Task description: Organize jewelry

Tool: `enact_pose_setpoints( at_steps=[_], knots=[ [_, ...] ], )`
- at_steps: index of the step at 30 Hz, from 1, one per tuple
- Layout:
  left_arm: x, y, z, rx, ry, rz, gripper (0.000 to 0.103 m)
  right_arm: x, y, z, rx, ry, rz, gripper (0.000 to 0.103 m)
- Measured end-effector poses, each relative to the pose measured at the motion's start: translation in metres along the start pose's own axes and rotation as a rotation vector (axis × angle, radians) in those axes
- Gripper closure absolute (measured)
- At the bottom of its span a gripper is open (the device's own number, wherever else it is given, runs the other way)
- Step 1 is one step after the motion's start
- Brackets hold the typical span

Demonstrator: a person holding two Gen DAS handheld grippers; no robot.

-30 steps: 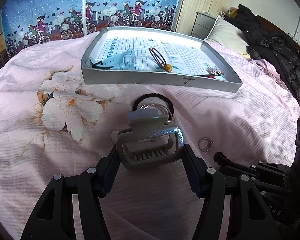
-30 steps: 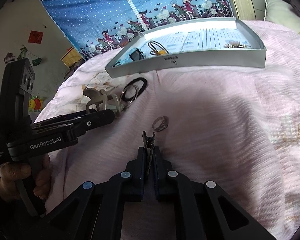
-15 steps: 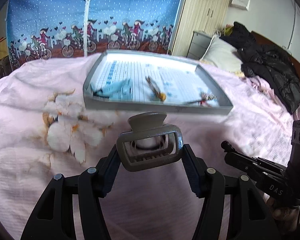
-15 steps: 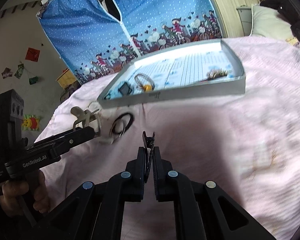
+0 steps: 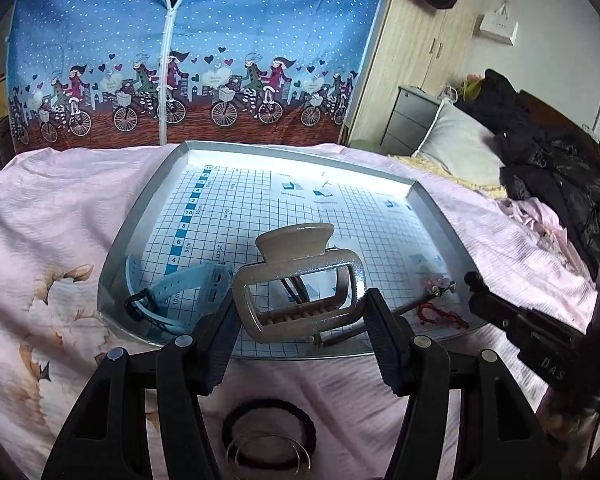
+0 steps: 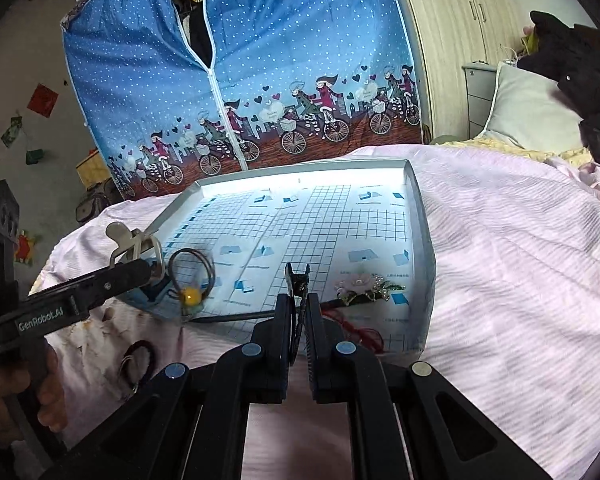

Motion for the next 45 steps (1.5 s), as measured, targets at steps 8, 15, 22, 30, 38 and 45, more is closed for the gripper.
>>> enact_pose_setpoints(
  at_steps=[8,15,22,30,38,45],
  knots=[
    [-0.015,0.007,-0.028,-0.021,0.095,-0.001,0.048,-0.012,-0.017,-0.023,-0.013,0.071,-0.045,0.095],
    [-0.013,0.015,-0.029,-0.020,0.119,0.037,0.047,-0.012,-0.018,-0.020,-0.028,0.065,-0.048,0.093],
    [-0.011,0.012,-0.010,-0.038,0.052,0.077,0.021,-0.011,-0.020,-0.003,-0.054,0.009,-0.078,0.064],
    [-0.007,0.004,0.060,-0.055,-0.147,0.146,0.002,0.001,-0.008,0.062,-0.050,-0.174,-0.087,0.004],
    [-0.014,-0.016,0.140,0.042,-0.308,0.105,0.002,0.001,0.019,0.124,-0.057,-0.314,0.012,0.000],
    [-0.055,-0.044,0.181,0.093,-0.296,-0.013,0.002,-0.026,0.042,0.167,-0.042,-0.359,0.017,0.000]
  ],
)
Point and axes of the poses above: each gripper's, at about its wrist camera, not at the fingertips, and z roughly against the way its jaws point, y to its left, x to its top, the point moved 1 cm from there along -z, roughly the way its jaws point, and after that the axes turned 1 degree about -y, right-handed, at the moved point
